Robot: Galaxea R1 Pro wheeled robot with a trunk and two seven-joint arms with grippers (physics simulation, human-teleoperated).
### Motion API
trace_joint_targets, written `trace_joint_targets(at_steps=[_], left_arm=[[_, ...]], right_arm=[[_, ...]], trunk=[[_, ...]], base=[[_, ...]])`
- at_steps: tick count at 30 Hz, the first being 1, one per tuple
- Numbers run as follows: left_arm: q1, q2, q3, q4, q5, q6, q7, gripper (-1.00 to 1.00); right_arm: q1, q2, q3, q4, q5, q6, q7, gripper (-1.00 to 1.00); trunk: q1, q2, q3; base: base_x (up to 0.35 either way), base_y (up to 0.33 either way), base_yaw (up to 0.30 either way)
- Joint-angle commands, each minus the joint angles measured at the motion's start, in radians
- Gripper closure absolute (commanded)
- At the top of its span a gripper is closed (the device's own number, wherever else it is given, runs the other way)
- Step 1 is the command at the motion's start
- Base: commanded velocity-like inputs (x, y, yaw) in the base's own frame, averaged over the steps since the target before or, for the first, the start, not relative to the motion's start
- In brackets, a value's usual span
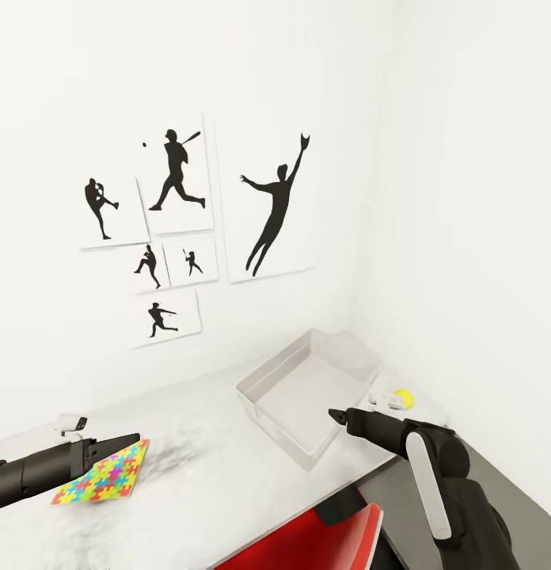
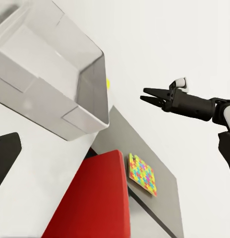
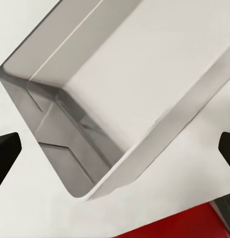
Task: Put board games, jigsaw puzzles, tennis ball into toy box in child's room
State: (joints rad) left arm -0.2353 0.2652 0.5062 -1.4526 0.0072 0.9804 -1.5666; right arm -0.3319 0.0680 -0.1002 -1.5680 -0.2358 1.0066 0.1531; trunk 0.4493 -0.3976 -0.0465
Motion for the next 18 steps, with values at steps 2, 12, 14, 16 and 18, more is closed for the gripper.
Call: trace_joint_targets(at_steps=[2, 12, 14, 16, 18], left_arm=[[-0.001, 0.0, 0.0, 0.0, -0.001, 0.011, -0.004, -1.0], [-0.001, 0.0, 0.0, 0.001, -0.002, 0.011, -0.004, -1.0], [-0.001, 0.0, 0.0, 0.001, -0.002, 0.011, -0.004, -1.0], [-0.001, 0.0, 0.0, 0.001, -0.002, 0.011, -0.004, -1.0], [-0.001, 0.0, 0.0, 0.001, -0.002, 0.011, -0.004, -1.0]], right_arm=[[-0.001, 0.001, -0.003, -0.001, 0.003, 0.005, 0.006, -1.0], [-0.001, 0.001, -0.003, -0.001, 0.003, 0.004, 0.006, -1.0], [-0.001, 0.001, -0.003, -0.001, 0.003, 0.004, 0.006, -1.0], [-0.001, 0.001, -0.003, -0.001, 0.003, 0.004, 0.006, -1.0], [-0.001, 0.001, -0.003, -0.001, 0.003, 0.004, 0.006, -1.0]], trunk=[[0.001, -0.002, -0.002], [0.001, -0.002, -0.002], [0.001, -0.002, -0.002], [0.001, -0.002, -0.002], [0.001, -0.002, -0.002]], base=[[0.0, 0.0, 0.073], [0.002, 0.02, 0.023], [0.031, 0.058, 0.005], [0.03, 0.037, 0.003], [0.019, 0.024, 0.002]])
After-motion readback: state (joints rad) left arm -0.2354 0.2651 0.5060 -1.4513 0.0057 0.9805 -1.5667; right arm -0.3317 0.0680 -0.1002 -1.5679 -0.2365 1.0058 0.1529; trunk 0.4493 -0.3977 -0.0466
